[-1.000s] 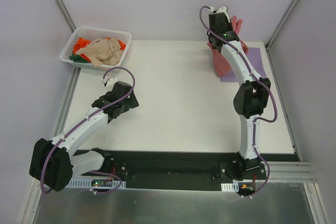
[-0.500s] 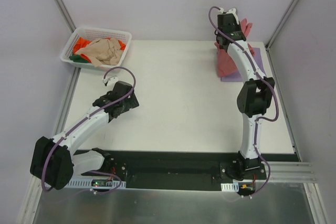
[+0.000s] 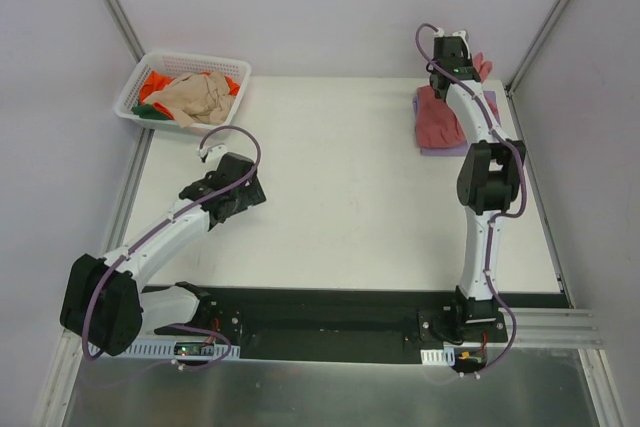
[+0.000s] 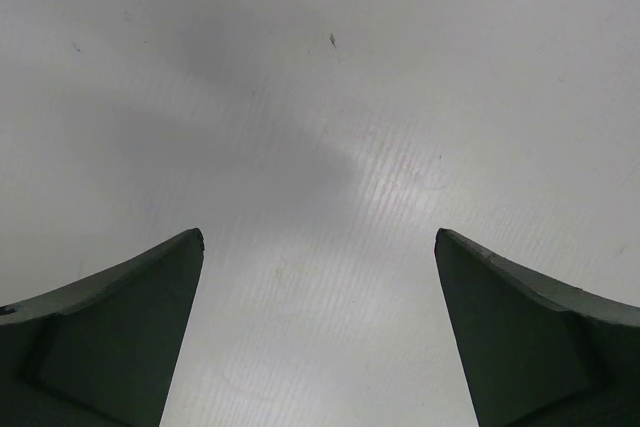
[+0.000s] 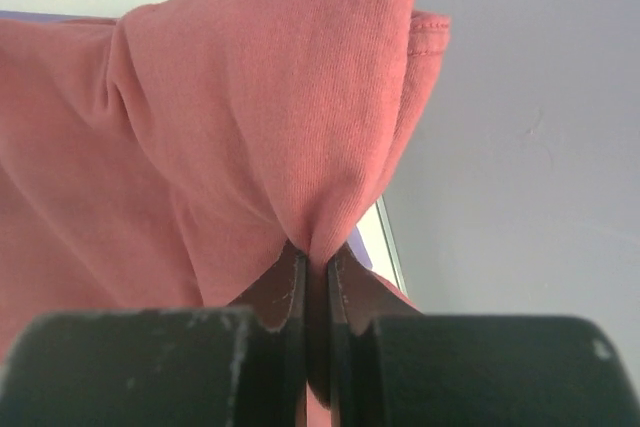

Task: Fold and stack the t-shirts
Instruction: Put the neatly folded tshirt into the corner of the board with the right arm

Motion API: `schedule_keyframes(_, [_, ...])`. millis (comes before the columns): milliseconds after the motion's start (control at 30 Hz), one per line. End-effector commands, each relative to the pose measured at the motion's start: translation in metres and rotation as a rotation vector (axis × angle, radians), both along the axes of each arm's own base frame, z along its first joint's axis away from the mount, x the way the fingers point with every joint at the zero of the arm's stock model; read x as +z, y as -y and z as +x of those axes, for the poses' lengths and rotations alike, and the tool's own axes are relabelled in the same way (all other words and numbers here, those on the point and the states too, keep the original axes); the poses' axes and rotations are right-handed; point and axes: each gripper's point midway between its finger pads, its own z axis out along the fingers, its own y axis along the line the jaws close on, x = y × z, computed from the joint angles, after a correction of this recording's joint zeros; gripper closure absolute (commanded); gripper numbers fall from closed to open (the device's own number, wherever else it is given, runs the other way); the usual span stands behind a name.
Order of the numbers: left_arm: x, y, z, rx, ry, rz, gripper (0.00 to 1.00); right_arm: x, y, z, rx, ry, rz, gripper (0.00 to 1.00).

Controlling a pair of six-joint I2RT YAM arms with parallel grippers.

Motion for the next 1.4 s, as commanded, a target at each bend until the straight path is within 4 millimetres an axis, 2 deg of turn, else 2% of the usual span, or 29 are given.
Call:
schedule_keyframes(0, [0.013, 0.002, 0.008, -0.009, 0.019, 0.01, 0.01, 0.009, 0.011, 0.019, 0.008, 0.082, 0.002, 1.0])
schedule_keyframes(267, [0.016, 0.006, 0.011, -0.014, 0.014, 0.002, 0.01, -0.023, 0.032, 0.032, 0.003, 0.077, 0.049, 0.99])
schedule_keyframes(367, [0.017, 0.006, 0.011, -0.013, 0.016, 0.0, 0.01, -0.033, 0.042, 0.039, -0.001, 0.086, 0.055, 0.87])
schedule_keyframes(400, [0.018, 0.006, 0.01, -0.013, 0.016, -0.002, 0.01, -0.035, 0.043, 0.042, 0.004, 0.091, 0.06, 0.82])
schedule_keyframes(433, [0.019, 0.006, 0.01, -0.013, 0.018, -0.006, 0.01, -0.037, 0.046, 0.043, 0.002, 0.092, 0.061, 0.7])
schedule_keyframes(533, [0.021, 0.007, 0.008, -0.015, 0.021, -0.017, 0.01, -0.037, 0.054, 0.043, -0.012, 0.087, 0.04, 0.18])
schedule_keyframes(600, [0.025, 0.007, 0.007, -0.015, 0.031, -0.024, 0.01, -0.025, 0.059, 0.041, -0.037, 0.105, 0.015, 0.01])
schedule_keyframes(633, [0.028, 0.007, 0.005, -0.015, 0.039, -0.03, 0.01, -0.017, 0.062, 0.038, -0.052, 0.115, 0.004, 0.03])
schedule_keyframes(767, [0.035, 0.005, 0.002, -0.011, 0.071, -0.049, 0.01, 0.021, 0.057, 0.021, -0.057, 0.177, 0.055, 0.04])
schedule_keyframes(867, [0.042, 0.004, -0.002, -0.011, 0.1, -0.064, 0.01, 0.038, 0.037, 0.0, -0.023, 0.213, 0.208, 0.04])
schedule_keyframes(933, [0.046, 0.003, -0.004, -0.014, 0.117, -0.075, 0.01, 0.053, 0.017, -0.023, 0.024, 0.234, 0.333, 0.04])
schedule_keyframes(1033, [0.052, 0.003, -0.009, -0.023, 0.145, -0.092, 0.01, 0.066, -0.016, -0.058, 0.108, 0.266, 0.52, 0.04])
schedule_keyframes(1067, [0.053, 0.002, -0.01, -0.026, 0.153, -0.098, 0.01, 0.054, -0.027, -0.073, 0.128, 0.242, 0.579, 0.04])
schedule_keyframes(1167, [0.058, 0.0, -0.016, -0.027, 0.182, -0.113, 0.01, 0.047, -0.053, -0.121, 0.186, 0.259, 0.699, 0.04])
schedule_keyframes(1200, [0.058, 0.0, -0.018, -0.026, 0.19, -0.12, 0.01, 0.05, -0.059, -0.135, 0.21, 0.289, 0.72, 0.04])
schedule_keyframes(1233, [0.058, -0.002, -0.02, -0.026, 0.195, -0.12, 0.01, 0.038, -0.068, -0.152, 0.231, 0.282, 0.744, 0.04])
schedule_keyframes(1367, [0.054, -0.008, -0.026, -0.026, 0.209, -0.108, 0.01, 0.016, -0.098, -0.214, 0.333, 0.308, 0.811, 0.04])
